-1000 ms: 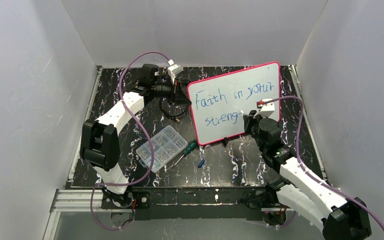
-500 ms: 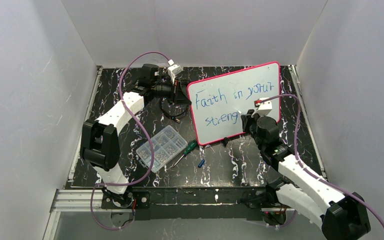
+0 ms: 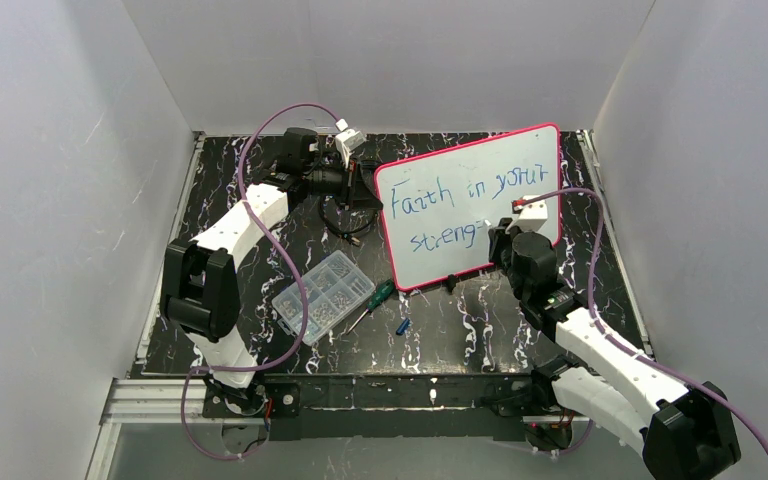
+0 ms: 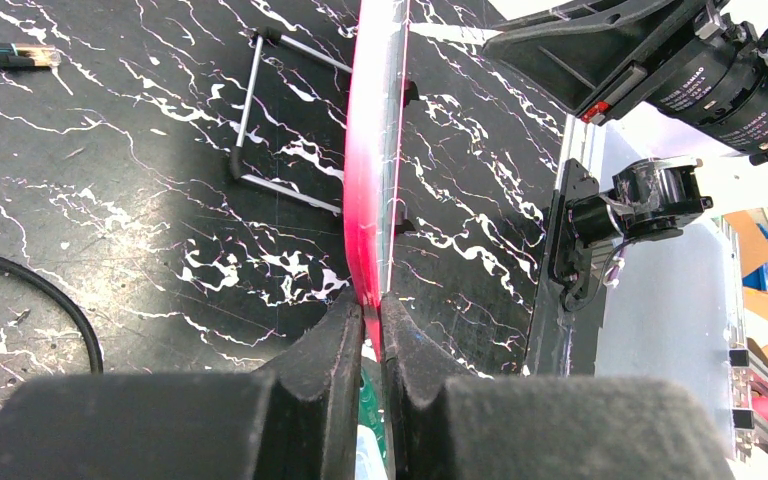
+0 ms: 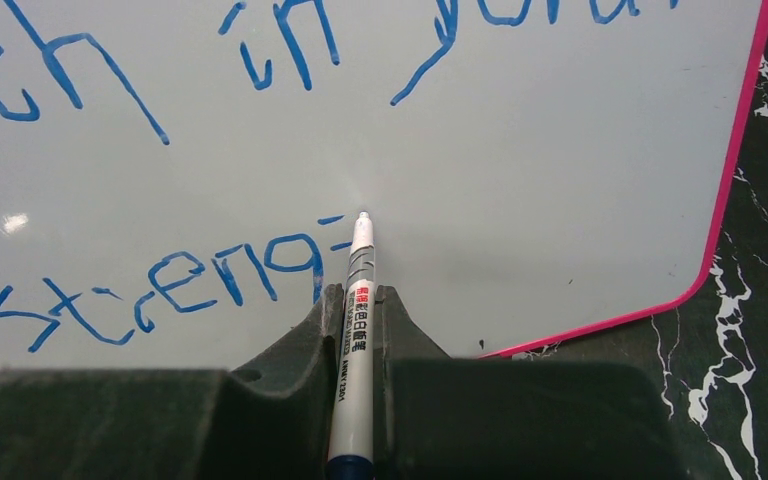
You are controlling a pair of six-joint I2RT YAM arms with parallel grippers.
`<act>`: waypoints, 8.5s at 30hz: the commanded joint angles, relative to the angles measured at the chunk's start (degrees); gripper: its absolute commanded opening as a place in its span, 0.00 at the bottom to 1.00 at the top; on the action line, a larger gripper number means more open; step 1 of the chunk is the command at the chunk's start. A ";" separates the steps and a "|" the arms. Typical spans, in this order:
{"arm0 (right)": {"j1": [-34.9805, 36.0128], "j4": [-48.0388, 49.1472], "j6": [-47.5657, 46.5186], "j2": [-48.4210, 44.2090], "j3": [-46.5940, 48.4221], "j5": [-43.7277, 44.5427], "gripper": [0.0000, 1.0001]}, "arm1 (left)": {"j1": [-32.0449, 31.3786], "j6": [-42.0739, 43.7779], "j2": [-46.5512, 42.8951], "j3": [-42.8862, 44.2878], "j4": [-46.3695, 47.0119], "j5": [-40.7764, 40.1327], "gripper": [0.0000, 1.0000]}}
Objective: Write a sentence on the whiteboard
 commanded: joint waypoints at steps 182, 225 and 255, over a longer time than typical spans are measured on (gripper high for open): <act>-1.15 1.52 -3.57 2.38 4.00 6.36 0.01 | -0.47 -0.76 -3.12 1.06 1.33 3.01 0.00; -1.68 -3.81 0.01 1.10 0.96 8.66 0.01 | -0.46 -0.84 -3.96 0.94 1.43 2.95 0.00; -2.14 -7.40 0.19 0.83 5.51 14.17 0.01 | -0.47 -0.30 -3.43 1.07 0.61 2.49 0.00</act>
